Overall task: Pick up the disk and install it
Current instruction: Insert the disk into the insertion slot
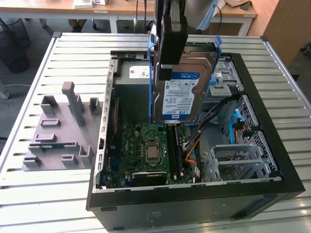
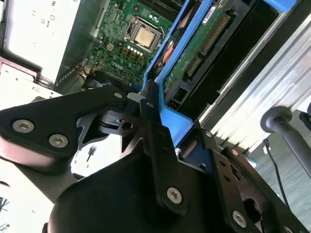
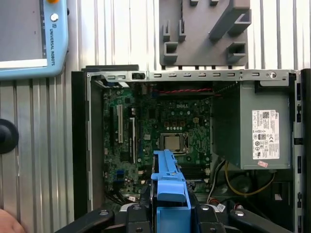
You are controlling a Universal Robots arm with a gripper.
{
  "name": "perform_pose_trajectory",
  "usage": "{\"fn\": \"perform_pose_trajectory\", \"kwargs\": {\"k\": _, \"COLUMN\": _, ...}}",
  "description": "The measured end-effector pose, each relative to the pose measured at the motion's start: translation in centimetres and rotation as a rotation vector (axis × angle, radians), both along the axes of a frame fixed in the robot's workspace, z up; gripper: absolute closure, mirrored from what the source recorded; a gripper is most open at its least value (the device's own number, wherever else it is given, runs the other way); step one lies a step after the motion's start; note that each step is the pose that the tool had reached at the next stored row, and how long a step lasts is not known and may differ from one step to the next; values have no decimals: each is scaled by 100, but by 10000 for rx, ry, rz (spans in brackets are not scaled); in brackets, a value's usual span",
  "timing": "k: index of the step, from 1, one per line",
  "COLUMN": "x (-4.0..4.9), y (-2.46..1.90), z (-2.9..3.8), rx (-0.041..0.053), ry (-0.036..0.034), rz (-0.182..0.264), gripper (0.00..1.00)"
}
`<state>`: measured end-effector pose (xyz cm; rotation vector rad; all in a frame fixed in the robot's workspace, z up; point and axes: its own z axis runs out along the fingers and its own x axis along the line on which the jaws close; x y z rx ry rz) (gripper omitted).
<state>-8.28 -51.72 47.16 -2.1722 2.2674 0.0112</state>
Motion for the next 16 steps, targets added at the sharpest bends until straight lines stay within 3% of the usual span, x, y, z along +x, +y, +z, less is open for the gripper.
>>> {"fn": "perform_pose_trajectory", "kwargs": {"k": 7, "x": 0, "y": -95, "z": -5, "rx": -1, "ry": 0, "rz": 0, "gripper": 64}}
{"fn": "perform_pose_trajectory", "kwargs": {"k": 11, "x": 30, "y": -109, "z": -8, "rx": -1, "ry": 0, "rz": 0, "gripper": 64}}
{"fn": "perform_pose_trajectory", "kwargs": {"k": 16, "x": 137, "y": -120, "z": -12, "rx": -2, "ry": 9, "rz": 0, "gripper": 64}}
